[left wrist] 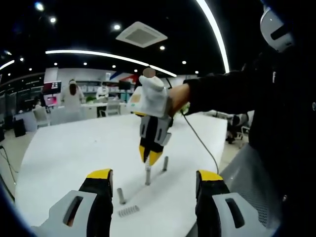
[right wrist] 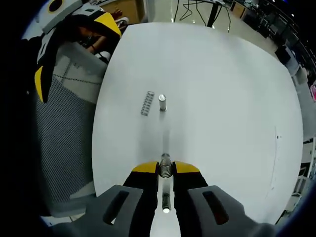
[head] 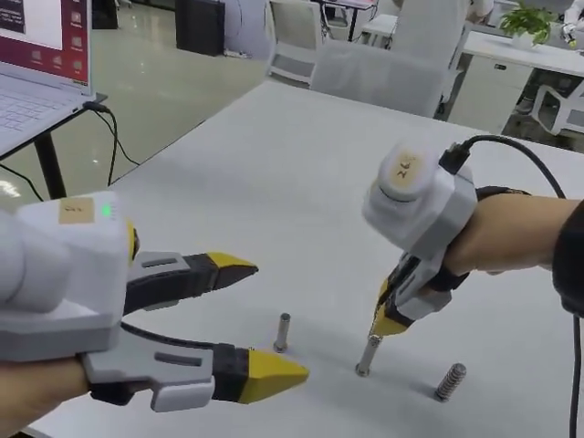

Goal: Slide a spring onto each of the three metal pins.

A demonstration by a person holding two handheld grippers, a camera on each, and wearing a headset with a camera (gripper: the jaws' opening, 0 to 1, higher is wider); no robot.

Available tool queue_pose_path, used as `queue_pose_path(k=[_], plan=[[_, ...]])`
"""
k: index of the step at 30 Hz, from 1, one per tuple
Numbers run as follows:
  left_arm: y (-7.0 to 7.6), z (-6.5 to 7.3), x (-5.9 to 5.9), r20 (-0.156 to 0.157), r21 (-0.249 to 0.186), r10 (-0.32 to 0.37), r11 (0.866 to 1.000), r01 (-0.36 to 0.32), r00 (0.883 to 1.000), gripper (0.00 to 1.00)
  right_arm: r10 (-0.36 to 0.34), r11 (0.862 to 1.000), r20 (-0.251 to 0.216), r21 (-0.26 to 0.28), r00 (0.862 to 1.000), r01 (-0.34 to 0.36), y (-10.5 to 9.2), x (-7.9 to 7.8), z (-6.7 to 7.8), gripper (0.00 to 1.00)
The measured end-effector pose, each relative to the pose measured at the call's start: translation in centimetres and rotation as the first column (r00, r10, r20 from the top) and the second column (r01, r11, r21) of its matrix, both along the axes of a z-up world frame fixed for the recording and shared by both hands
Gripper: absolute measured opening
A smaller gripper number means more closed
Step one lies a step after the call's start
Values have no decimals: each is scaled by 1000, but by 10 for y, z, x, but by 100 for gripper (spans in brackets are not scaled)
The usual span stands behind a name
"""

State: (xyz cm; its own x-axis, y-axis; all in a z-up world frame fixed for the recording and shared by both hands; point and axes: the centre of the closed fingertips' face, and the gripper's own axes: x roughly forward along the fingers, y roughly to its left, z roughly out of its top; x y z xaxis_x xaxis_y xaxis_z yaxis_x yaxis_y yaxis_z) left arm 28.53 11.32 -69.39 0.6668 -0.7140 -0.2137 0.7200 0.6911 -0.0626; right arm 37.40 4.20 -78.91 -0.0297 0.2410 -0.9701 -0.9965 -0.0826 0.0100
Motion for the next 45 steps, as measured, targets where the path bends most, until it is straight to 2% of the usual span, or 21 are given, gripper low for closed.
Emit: queue_pose_path(k=[7, 16, 23, 28, 34, 38, 45], plan=[[0, -1, -1, 0, 2, -1, 1000, 1, 1000, 63, -11, 1000, -3, -11, 1000, 11, -2, 0, -12, 8], [1, -2, -1, 1, 6, 1, 1000, -1, 1000, 63, -18, 999, 2, -42, 1000, 18, -2, 0, -36, 8], [2, -3, -1, 0, 7, 2, 1000, -2, 1000, 63, -28, 998, 2, -54, 1000, 28, -4, 1, -44, 8], [2, -3, -1, 0, 7, 1, 1000, -1, 1000, 63, -29, 999, 1, -44, 1000, 29, -4, -1, -41, 12], [2, -3, -2, 1, 9, -1, 1000, 1, 1000, 63, -25, 1000, 18, -10, 1000, 25, 2, -3, -25, 13], [1, -4, -2, 0, 11, -2, 1000, 2, 1000, 63, -16, 1000, 26, 22, 1000, 15, 10, -9, -14, 14], [1, -6, -3, -3, 18, -6, 1000, 6, 1000, 63, 11, 998, 22, 60, 1000, -12, 26, -24, -8, 15]])
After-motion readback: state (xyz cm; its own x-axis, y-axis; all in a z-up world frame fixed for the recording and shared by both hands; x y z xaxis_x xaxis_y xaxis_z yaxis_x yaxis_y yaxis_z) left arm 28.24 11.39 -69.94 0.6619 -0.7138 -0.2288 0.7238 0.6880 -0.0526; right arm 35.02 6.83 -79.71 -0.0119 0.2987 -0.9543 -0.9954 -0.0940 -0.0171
